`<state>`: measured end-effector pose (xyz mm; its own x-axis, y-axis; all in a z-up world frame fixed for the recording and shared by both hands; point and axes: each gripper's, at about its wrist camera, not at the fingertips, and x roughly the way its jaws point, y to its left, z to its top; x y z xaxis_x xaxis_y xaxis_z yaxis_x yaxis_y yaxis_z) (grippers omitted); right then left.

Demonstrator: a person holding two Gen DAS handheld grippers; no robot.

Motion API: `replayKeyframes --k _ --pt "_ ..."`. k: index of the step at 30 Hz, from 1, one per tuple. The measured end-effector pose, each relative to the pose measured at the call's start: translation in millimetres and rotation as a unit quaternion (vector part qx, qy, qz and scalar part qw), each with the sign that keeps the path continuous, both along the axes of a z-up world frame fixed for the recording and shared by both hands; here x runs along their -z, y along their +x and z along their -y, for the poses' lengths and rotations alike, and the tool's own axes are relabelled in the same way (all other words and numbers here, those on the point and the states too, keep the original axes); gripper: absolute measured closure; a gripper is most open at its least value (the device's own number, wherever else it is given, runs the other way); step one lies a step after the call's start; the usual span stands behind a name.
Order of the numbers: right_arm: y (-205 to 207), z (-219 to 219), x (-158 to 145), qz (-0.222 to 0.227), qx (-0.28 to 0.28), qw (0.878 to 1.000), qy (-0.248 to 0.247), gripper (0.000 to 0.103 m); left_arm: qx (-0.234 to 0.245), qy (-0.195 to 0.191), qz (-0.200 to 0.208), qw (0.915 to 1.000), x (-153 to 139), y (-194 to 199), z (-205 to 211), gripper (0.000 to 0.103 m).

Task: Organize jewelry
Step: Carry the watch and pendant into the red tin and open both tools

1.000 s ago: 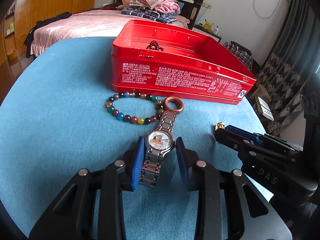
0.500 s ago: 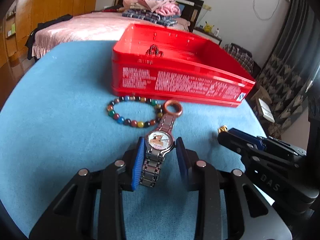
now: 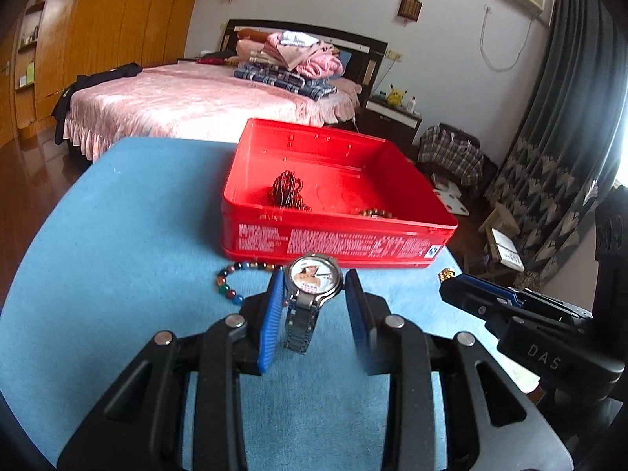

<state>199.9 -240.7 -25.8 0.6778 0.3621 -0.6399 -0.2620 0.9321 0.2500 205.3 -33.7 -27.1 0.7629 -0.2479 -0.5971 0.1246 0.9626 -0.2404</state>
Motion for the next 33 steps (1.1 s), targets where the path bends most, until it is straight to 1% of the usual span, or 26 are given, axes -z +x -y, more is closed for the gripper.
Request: replayKeyframes --k 6,12,20,24,29,33 --pt "2.7 4.4 -16.2 0.014 0.001 1.000 0.008 0.082 0.002 0.004 0.015 0.9999 -14.5 0.4 0.6 0.073" --pt "14.6 7.8 -33.6 0.034 0.004 0.999 0.011 0.082 0.002 0.002 0.034 0.9994 -31.7 8.5 1.1 0.073" --pt "44.9 7.2 -51.2 0.054 0.007 0.998 0.017 0.082 0.000 -0.005 0.070 0.9975 -61.7 30.1 8.2 0.073" --pt "65.2 6.7 -54.4 0.058 0.010 0.998 0.020 0.082 0.002 -0.005 0.088 0.9961 -73.0 50.7 12.7 0.073" --pt "90.9 4.8 -50.3 0.057 0.012 0.998 0.019 0.082 0.004 -0.006 0.098 0.9952 -76.0 79.8 14.9 0.073" --pt "109.0 2.4 -38.3 0.048 0.012 0.999 0.015 0.083 0.003 -0.003 0.083 0.9965 -61.6 105.4 17.6 0.073"
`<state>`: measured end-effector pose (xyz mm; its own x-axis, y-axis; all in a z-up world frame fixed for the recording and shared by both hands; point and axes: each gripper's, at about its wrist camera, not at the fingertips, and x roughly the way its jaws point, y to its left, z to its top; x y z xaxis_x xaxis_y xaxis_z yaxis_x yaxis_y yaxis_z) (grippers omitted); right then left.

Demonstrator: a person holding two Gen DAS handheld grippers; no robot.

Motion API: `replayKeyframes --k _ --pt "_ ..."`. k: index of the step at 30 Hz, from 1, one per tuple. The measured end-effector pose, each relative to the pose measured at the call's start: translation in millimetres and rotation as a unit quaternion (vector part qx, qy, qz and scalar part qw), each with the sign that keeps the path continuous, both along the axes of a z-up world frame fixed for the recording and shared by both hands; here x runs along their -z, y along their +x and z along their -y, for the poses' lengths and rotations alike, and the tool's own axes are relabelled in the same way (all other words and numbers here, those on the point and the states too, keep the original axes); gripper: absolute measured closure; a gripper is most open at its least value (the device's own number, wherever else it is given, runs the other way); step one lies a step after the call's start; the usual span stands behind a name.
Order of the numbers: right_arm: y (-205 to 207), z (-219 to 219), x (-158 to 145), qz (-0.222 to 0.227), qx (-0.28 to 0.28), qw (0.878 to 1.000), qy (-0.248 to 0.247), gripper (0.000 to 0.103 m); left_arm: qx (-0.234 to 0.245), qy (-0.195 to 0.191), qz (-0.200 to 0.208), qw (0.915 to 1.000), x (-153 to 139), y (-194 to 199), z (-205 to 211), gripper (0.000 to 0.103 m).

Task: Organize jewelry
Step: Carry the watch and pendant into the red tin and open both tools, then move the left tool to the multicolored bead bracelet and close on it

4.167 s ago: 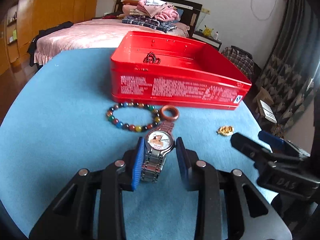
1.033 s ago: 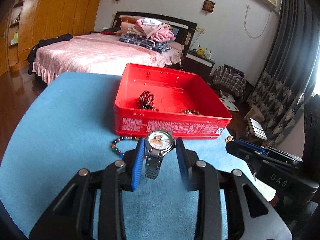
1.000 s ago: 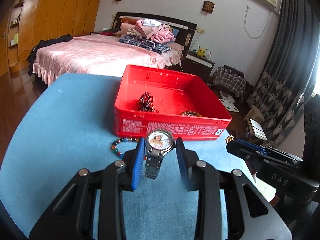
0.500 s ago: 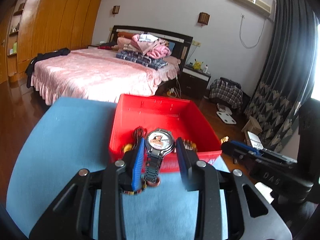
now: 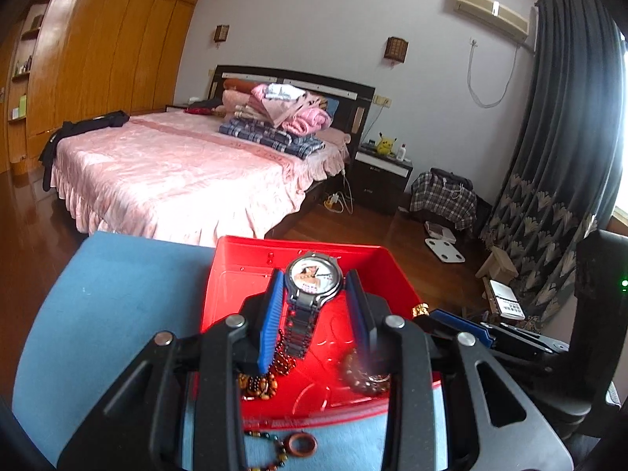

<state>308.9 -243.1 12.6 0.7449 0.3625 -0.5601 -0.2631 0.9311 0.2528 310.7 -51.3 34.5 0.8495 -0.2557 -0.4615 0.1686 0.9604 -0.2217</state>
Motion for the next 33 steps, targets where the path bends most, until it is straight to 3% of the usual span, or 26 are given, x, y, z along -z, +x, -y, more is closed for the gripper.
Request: replayKeyframes --k 11,14,15,17,23,26,33 --pt "25.5 -10.0 26.0 -0.020 0.005 1.000 -0.015 0.081 -0.002 0.014 -0.043 0.9990 37.3 34.1 -8.6 0.072" --pt "26.9 -9.5 25.8 -0.019 0.019 0.999 -0.024 0.054 0.000 0.017 -0.057 0.9982 41.7 39.5 -11.8 0.067" --pt "25.2 -9.2 24.9 -0.014 0.024 0.999 -0.030 0.053 -0.002 0.020 -0.056 0.9982 40.8 38.7 -12.8 0.062" --pt "22.1 -9.0 22.5 -0.011 0.026 0.999 -0.039 0.048 -0.007 0.022 -0.047 0.9986 37.0 33.2 -17.8 0.041" --pt "-9.7 -7.0 12.2 0.021 0.039 0.998 -0.040 0.015 -0.018 0.033 -0.028 0.9989 21.8 4.6 -33.0 0.021" --pt "-29.3 -6.4 9.3 0.026 0.044 0.998 -0.033 0.010 -0.025 0.032 -0.027 0.9988 18.2 -14.7 -45.1 0.015" --pt "-72.9 -8.9 23.2 0.010 0.062 0.998 -0.023 0.006 -0.041 0.033 -0.041 0.9978 27.4 -57.7 -66.8 0.013"
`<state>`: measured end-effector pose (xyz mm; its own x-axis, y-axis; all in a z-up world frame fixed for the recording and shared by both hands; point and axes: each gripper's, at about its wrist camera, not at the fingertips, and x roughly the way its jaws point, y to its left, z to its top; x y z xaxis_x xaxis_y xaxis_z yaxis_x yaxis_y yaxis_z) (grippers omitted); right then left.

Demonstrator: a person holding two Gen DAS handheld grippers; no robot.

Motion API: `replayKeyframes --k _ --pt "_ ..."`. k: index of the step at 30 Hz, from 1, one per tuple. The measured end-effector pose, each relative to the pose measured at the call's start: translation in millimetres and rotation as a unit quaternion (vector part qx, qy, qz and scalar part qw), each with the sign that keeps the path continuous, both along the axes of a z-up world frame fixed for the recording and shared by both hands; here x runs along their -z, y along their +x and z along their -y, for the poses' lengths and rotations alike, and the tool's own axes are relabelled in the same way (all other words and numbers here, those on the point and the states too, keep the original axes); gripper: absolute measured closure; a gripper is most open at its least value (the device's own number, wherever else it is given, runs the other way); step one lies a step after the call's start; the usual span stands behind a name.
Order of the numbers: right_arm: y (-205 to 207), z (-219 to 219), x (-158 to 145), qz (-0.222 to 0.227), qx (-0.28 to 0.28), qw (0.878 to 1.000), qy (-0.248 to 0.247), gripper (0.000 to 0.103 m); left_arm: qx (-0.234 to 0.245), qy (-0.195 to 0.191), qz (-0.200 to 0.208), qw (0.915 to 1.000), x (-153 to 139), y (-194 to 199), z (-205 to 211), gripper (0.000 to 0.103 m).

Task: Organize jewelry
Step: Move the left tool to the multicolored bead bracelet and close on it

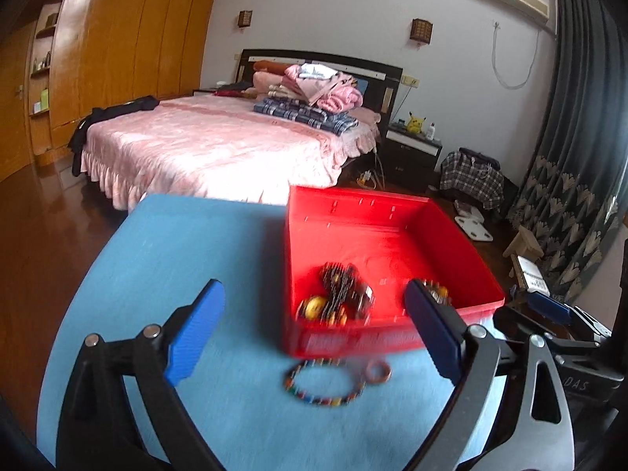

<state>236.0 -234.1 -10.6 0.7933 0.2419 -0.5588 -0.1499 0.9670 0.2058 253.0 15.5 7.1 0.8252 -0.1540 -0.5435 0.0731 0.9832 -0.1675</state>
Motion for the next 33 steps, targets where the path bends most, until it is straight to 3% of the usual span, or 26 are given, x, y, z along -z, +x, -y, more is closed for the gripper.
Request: replayKeyframes --k 11,20,30,33 --pt "-31.1 -4.1 29.8 -0.033 0.013 0.999 -0.003 0.006 -0.012 0.017 -0.052 0.9984 41.8 -28.7 0.9 0.012" --pt "-38.7 -10.9 39.6 -0.036 0.001 0.999 -0.008 0.006 -0.028 0.035 -0.094 0.9945 70.3 -22.1 0.1 0.012" --pt "-37.1 -13.0 44.2 -0.035 -0.008 0.999 -0.009 0.006 -0.034 0.042 -0.114 0.9921 78.1 -3.7 0.8 0.013" --pt "-36.9 -13.7 45.4 -0.035 -0.010 0.999 -0.010 0.006 -0.029 0.041 -0.116 0.9920 77.9 0.8 2.7 0.022"
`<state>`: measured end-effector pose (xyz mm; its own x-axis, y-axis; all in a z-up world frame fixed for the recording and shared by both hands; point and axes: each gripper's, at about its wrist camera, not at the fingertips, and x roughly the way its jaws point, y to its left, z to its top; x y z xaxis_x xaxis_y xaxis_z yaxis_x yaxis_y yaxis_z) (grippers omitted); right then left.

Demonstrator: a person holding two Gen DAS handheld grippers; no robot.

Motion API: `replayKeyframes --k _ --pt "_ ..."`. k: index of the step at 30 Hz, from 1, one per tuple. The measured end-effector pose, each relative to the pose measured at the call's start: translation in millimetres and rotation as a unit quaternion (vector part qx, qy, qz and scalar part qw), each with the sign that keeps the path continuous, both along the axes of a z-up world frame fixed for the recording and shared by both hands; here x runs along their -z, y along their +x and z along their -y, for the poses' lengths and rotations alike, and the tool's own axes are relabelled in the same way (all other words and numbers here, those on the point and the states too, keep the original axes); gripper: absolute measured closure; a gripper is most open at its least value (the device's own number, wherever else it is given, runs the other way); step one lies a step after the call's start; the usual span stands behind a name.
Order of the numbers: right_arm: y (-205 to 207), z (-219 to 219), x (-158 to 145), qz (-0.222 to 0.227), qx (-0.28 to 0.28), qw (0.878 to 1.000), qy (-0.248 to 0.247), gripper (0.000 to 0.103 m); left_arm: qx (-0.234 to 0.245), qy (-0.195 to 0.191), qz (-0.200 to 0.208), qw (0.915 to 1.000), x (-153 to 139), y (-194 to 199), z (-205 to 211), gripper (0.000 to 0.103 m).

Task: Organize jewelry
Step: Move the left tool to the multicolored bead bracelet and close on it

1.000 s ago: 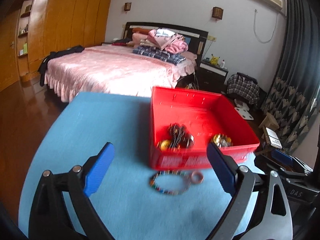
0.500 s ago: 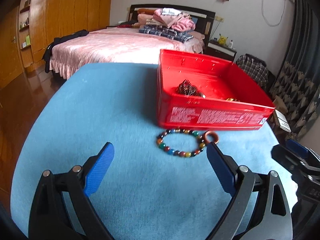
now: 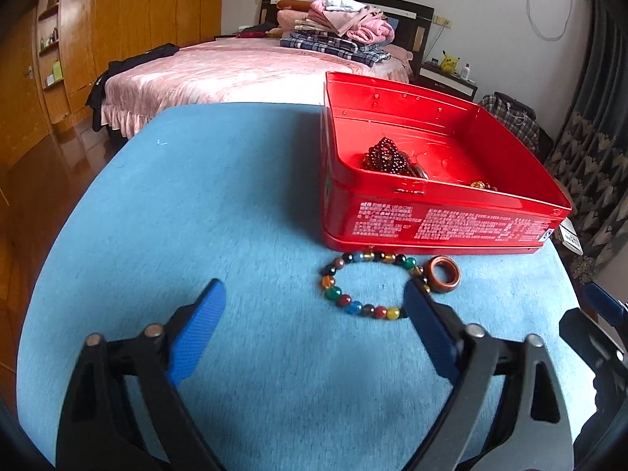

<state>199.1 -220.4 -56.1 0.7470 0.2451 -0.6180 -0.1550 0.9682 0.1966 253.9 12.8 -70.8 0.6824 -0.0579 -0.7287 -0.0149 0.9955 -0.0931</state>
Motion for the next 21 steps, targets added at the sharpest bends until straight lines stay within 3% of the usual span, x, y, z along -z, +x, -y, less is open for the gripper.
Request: replayKeyframes --k 2,12,21 --pt "1.1 -1.0 0.5 -0.001 -0.001 1.000 0.001 0.006 0.005 0.001 -0.010 0.9999 3.8 3.4 0.8 0.029" --pt "5.0 -8.2 4.5 -0.008 -0.010 1.000 0.000 0.006 0.015 -0.007 -0.035 0.9993 14.7 7.8 0.6 0.043" --pt "11.7 -22.6 6.0 -0.016 -0.019 1.000 0.005 0.006 0.054 -0.031 -0.037 0.9974 14.9 10.4 8.6 0.084"
